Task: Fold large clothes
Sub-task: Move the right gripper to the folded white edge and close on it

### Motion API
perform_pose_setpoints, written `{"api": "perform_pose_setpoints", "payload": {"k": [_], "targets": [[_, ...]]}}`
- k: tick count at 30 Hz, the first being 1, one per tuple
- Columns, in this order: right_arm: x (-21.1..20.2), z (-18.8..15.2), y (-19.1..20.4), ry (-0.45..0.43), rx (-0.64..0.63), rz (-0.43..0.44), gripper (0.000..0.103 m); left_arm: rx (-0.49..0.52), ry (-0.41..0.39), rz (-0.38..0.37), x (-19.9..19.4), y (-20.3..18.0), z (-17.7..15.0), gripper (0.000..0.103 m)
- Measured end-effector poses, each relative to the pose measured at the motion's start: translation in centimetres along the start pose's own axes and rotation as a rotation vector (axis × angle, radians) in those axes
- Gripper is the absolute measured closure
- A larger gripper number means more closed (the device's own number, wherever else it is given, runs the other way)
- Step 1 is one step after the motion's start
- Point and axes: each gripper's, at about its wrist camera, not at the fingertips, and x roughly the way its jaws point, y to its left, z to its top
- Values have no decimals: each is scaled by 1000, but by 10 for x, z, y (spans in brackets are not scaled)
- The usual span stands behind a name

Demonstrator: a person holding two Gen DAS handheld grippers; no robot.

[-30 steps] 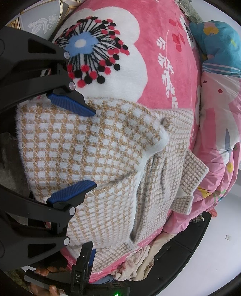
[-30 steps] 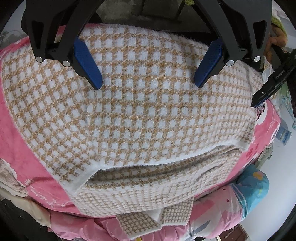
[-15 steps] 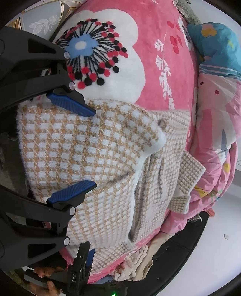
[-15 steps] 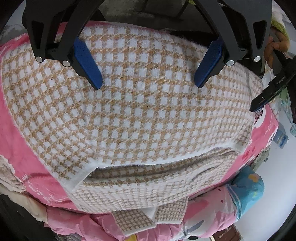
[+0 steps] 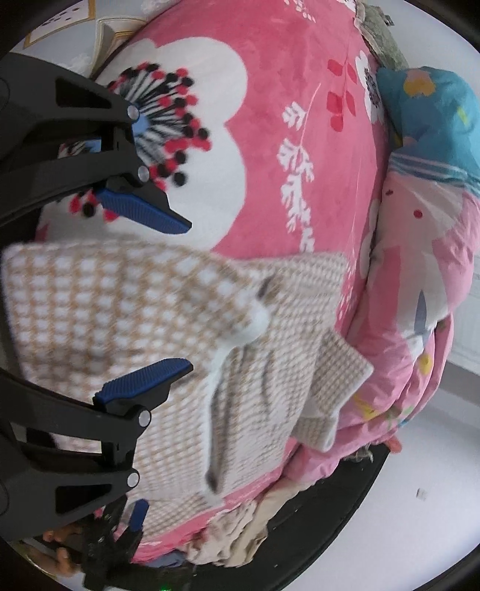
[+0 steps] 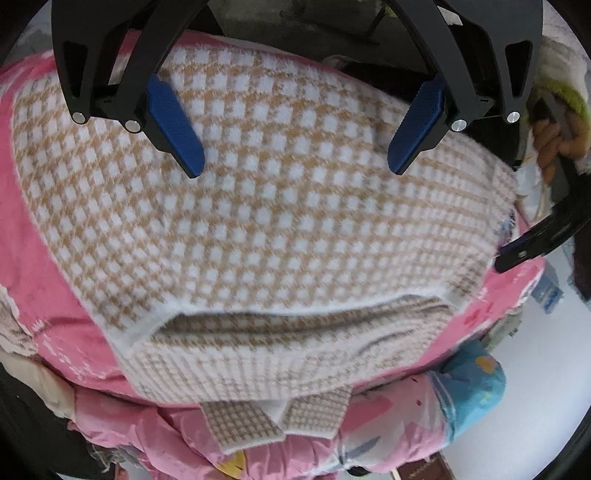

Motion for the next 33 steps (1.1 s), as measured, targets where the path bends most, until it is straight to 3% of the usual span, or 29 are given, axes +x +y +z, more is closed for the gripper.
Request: {"api": "perform_pose_setpoints", "payload": {"k": [4,8,11,16,20,24,25,26,29,33], "targets": [[0,20,0,-33,-21,36,6,3,8,21,7,-3,12,49],[10,43,0,-35,-51,37,12,66,-3,20,8,-21,11,50],[20,58,-2,-28,-49,40,20,121,10,70,15,-32,9,50],[31,74,4,-24,-107,43,27,192,18,91,19,-45,7,50],[48,86,10,29,-167,76,32,223,21,-15,13,-57,3,50],[56,88,8,111,-228,125,35,245,80,-233,8,-77,-11,50],[52,88,8,120,-238,143,41,253,91,-259,9,-82,-15,50],[47,87,7,129,-247,174,53,265,102,-281,9,-87,-19,50],[35,79,4,162,-251,281,66,294,107,-311,12,-99,-27,50],[28,59,14,186,-316,294,69,332,101,-291,19,-110,-28,50]]}}
